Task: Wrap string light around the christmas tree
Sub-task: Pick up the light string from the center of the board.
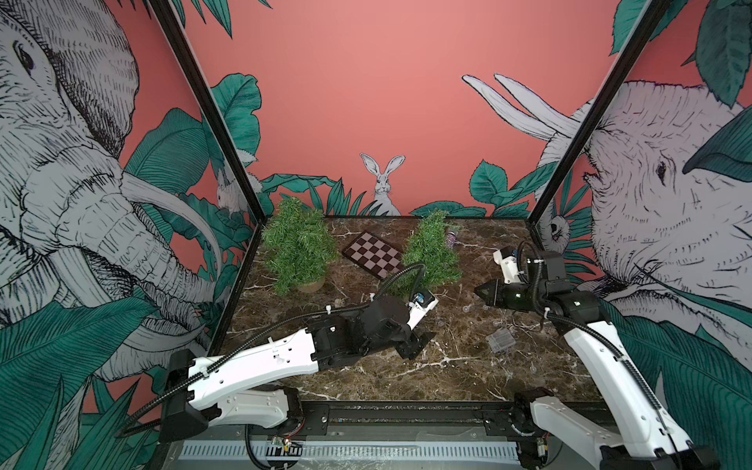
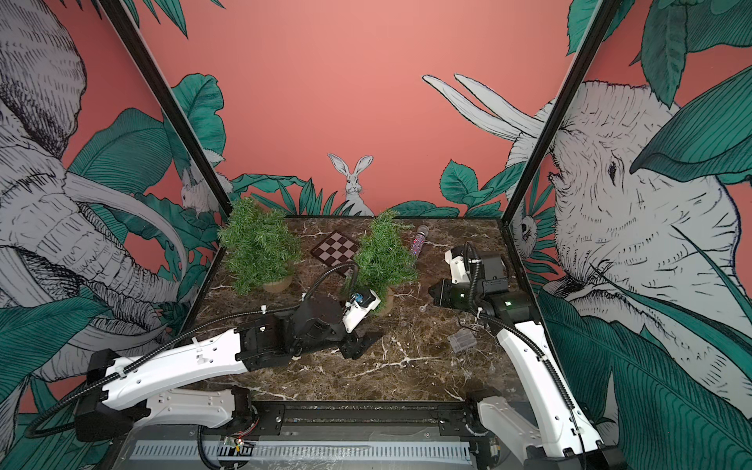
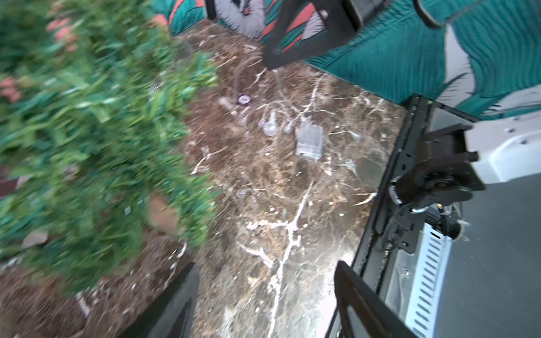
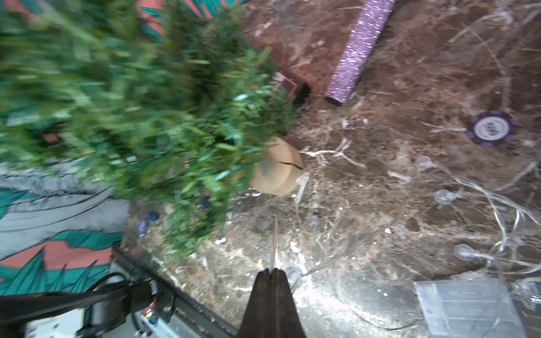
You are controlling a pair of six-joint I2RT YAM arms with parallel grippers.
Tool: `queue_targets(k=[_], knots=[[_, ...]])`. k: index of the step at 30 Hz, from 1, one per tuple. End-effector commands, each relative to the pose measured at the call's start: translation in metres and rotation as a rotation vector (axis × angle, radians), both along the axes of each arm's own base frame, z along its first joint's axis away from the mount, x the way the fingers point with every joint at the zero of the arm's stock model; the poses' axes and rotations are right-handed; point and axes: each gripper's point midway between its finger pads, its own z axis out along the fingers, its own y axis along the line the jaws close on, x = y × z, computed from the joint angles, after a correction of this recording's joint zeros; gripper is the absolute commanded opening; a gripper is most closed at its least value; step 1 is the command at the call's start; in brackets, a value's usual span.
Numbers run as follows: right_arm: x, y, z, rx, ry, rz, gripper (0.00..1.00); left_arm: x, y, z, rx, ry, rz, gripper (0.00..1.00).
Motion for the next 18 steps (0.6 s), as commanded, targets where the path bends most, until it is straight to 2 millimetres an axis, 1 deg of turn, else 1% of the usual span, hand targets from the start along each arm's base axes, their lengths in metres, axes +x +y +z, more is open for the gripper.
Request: queue_targets(k=[1, 5, 8, 10, 12, 14, 18], knots=[[-0.033, 0.012, 0.010, 0.047, 0.052, 0.090, 0.00, -0.005, -0.021, 0.008, -0.034, -0.050, -0.013, 0.75], [-0.058, 0.022, 0.020, 0.066, 0.051, 0.157, 0.00, -0.008, -0.043, 0.015, -0.114, -0.052, -0.008, 0.76], [-0.075, 0.034, 0.032, 0.106, 0.043, 0.225, 0.00, -0.004, -0.052, 0.026, -0.199, -0.058, 0.013, 0.78], [-0.083, 0.042, 0.039, 0.135, 0.040, 0.259, 0.00, -0.002, -0.057, 0.034, -0.232, -0.071, 0.015, 0.81], [-0.086, 0.050, 0.047, 0.165, 0.021, 0.279, 0.00, -0.003, -0.062, 0.039, -0.248, -0.079, 0.001, 0.83], [-0.086, 0.060, 0.056, 0.218, 0.004, 0.293, 0.00, -0.005, -0.067, 0.040, -0.258, -0.080, -0.016, 0.83], [-0.083, 0.083, 0.067, 0.331, -0.018, 0.323, 0.00, -0.005, -0.073, 0.034, -0.263, -0.083, -0.019, 0.77]])
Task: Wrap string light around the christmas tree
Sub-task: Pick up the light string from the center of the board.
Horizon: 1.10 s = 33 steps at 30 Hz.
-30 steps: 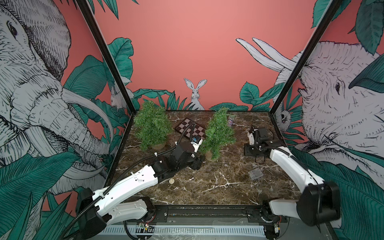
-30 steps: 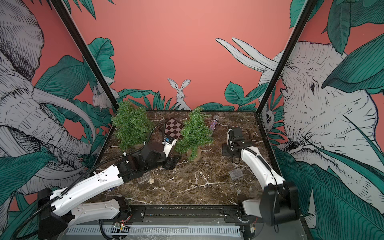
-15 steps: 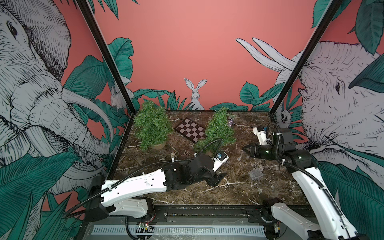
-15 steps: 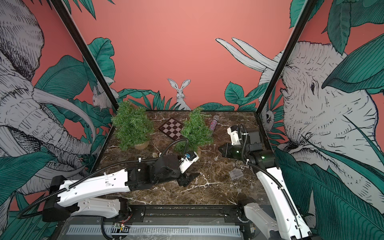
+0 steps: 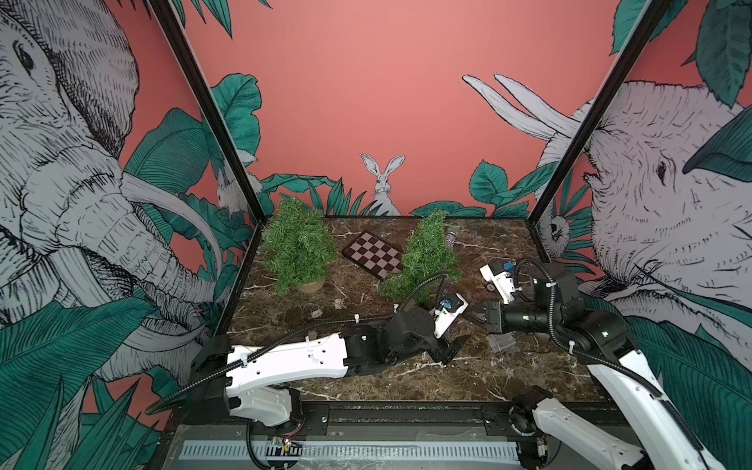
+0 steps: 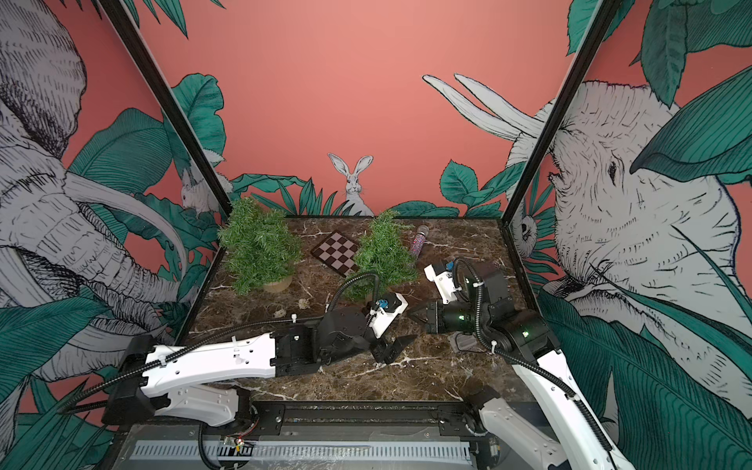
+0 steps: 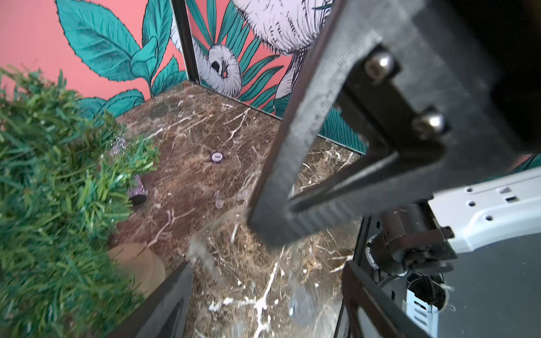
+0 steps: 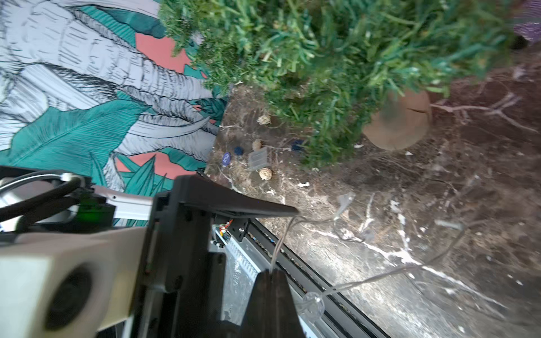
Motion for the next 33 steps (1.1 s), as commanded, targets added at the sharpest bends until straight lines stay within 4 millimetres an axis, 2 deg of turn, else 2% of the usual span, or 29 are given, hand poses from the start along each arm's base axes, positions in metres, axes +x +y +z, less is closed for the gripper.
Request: queue_targets(k=[1, 4, 6, 9, 10, 12, 15, 17, 19, 23, 29, 33], knots=[[0.004, 0.023, 0.022, 0.145, -0.019, 0.026, 0.00, 0.002, -0.007, 0.012, -0.061, -0.018, 0.008, 0.75], [0.005, 0.034, 0.022, 0.174, -0.013, 0.052, 0.00, 0.008, -0.002, 0.017, -0.074, -0.036, 0.049, 0.63], [0.007, 0.039, 0.019, 0.173, -0.008, 0.064, 0.00, 0.009, 0.001, 0.022, -0.087, -0.043, 0.058, 0.42], [0.012, 0.040, 0.022, 0.168, -0.041, 0.064, 0.00, 0.002, 0.008, 0.023, -0.092, -0.025, 0.029, 0.05], [0.014, 0.041, 0.025, 0.172, -0.057, 0.063, 0.00, 0.000, 0.013, 0.022, -0.084, -0.007, 0.023, 0.00], [0.017, 0.045, 0.029, 0.186, -0.070, 0.074, 0.04, -0.004, 0.024, 0.021, -0.071, 0.020, 0.028, 0.00], [0.012, 0.047, 0.029, 0.177, -0.093, 0.125, 0.27, -0.003, 0.049, 0.027, -0.075, 0.033, 0.070, 0.00], [0.009, 0.036, 0.023, 0.092, -0.139, 0.134, 0.38, -0.001, 0.069, 0.038, -0.083, 0.026, 0.102, 0.00], [0.011, 0.022, 0.009, -0.013, -0.155, 0.117, 0.44, 0.001, 0.088, 0.049, -0.093, 0.015, 0.133, 0.00], [0.023, 0.001, -0.027, -0.169, -0.150, 0.065, 0.46, 0.002, 0.116, 0.066, -0.119, 0.014, 0.151, 0.00], [0.037, -0.021, -0.079, -0.381, -0.184, 0.030, 0.47, 0.007, 0.146, 0.085, -0.142, 0.002, 0.186, 0.00], [0.048, -0.016, -0.107, -0.424, -0.280, 0.045, 0.44, 0.006, 0.157, 0.102, -0.137, -0.018, 0.171, 0.00]])
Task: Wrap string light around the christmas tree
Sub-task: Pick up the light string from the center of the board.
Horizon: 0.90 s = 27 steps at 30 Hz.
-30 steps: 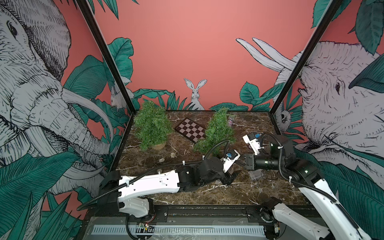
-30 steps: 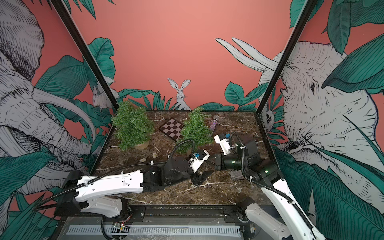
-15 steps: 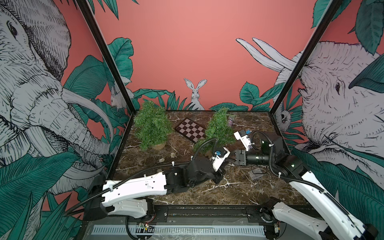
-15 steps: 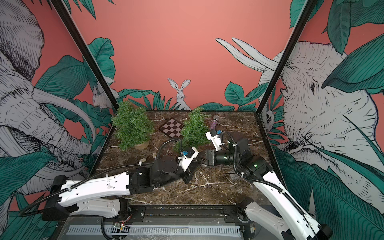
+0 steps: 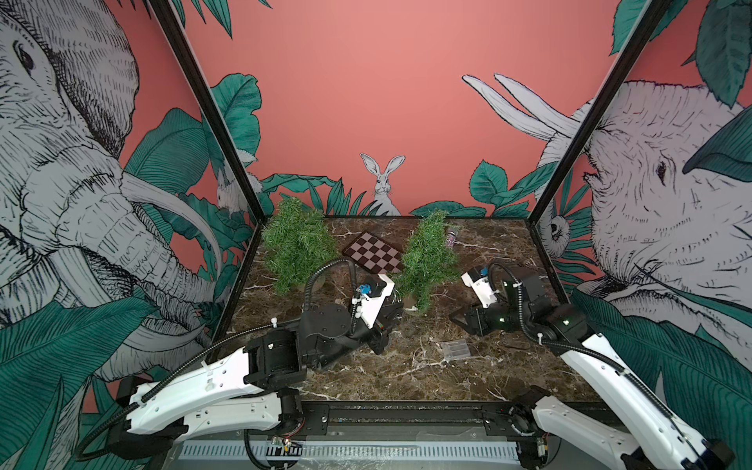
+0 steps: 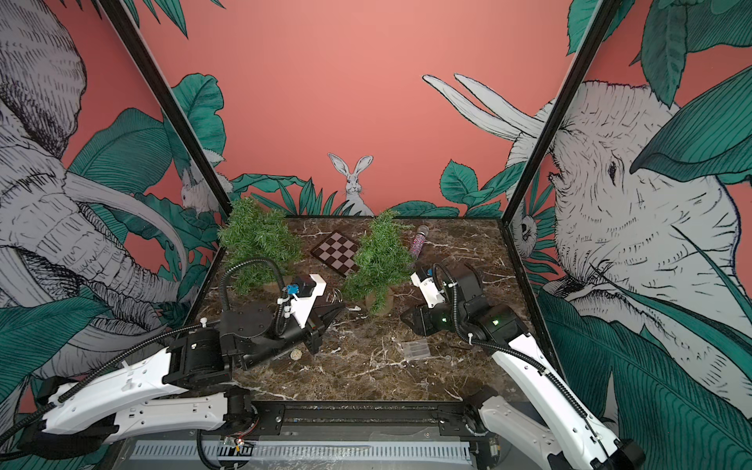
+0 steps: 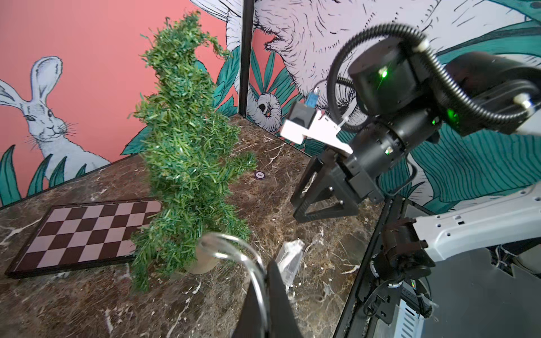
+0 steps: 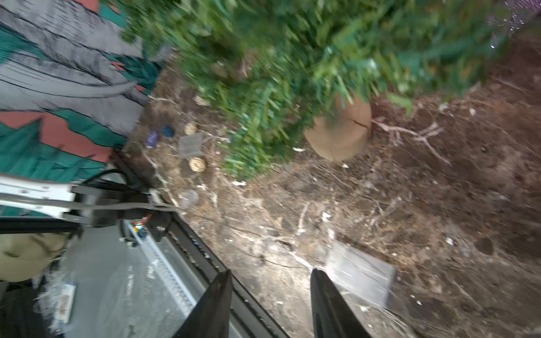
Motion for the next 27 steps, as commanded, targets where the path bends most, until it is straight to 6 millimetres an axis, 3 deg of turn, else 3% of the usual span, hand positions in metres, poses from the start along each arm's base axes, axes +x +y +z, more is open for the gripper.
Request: queue_targets(k=[1, 5, 10, 14, 20, 27], knots=[[0.016, 0.000, -0.017, -0.093, -0.140, 0.021, 0.44, -0.001, 0.015, 0.026, 0.006, -0.021, -0.007, 0.00], [0.022, -0.001, -0.060, -0.224, -0.085, 0.041, 0.45, 0.006, 0.024, 0.037, 0.051, -0.031, -0.001, 0.00], [0.014, 0.005, -0.091, -0.268, -0.005, 0.060, 0.47, 0.010, 0.026, 0.023, 0.110, -0.021, 0.017, 0.00], [0.009, 0.021, -0.107, -0.250, -0.007, 0.082, 0.57, 0.020, 0.035, 0.020, 0.103, -0.017, 0.059, 0.00], [0.017, 0.040, -0.125, -0.271, -0.029, 0.091, 0.58, 0.028, 0.042, 0.022, 0.106, -0.001, 0.093, 0.00], [0.022, 0.071, -0.123, -0.269, -0.135, 0.161, 0.61, 0.027, 0.042, 0.020, 0.108, 0.003, 0.088, 0.00]])
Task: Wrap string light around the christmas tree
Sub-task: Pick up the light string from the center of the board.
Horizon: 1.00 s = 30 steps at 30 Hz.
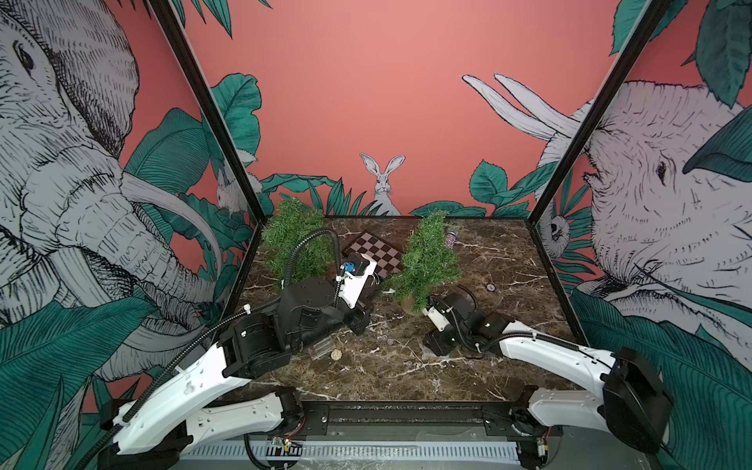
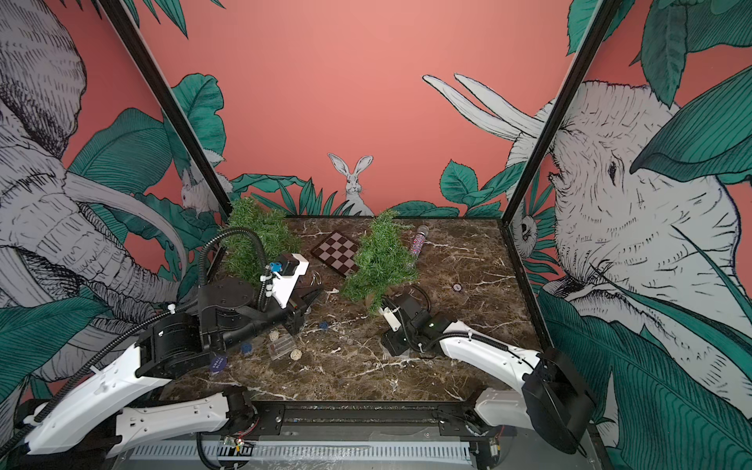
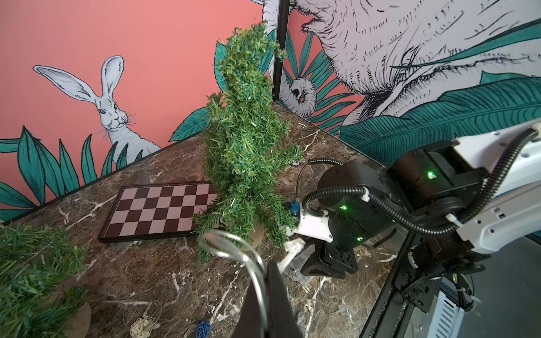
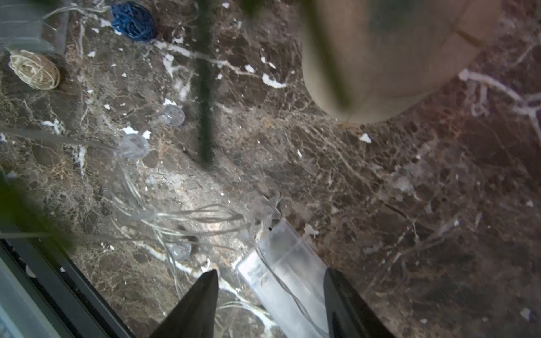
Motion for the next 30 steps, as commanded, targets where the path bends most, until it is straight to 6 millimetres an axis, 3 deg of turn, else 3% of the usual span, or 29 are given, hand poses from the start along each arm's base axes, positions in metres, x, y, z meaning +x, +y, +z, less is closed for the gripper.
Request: queue_targets(k=[1, 6, 12, 21, 30], knots=[[0.015, 0.016, 0.012, 0.025, -0.111, 0.023, 0.61, -0.002, 0.005, 0.004, -0.006, 0.000, 0.003, 0.00], [0.006, 0.038, 0.029, 0.133, -0.171, 0.094, 0.60, 0.002, 0.012, 0.005, -0.007, -0.010, 0.034, 0.00], [-0.015, 0.031, 0.013, 0.062, -0.123, 0.164, 0.45, 0.009, 0.018, 0.006, -0.011, -0.031, 0.088, 0.00], [-0.043, 0.009, 0.003, 0.075, -0.041, 0.085, 0.57, 0.013, 0.006, -0.003, 0.004, -0.022, 0.073, 0.00], [-0.045, 0.031, -0.025, 0.061, 0.016, 0.052, 0.59, 0.016, 0.001, -0.006, 0.012, -0.014, 0.070, 0.00]])
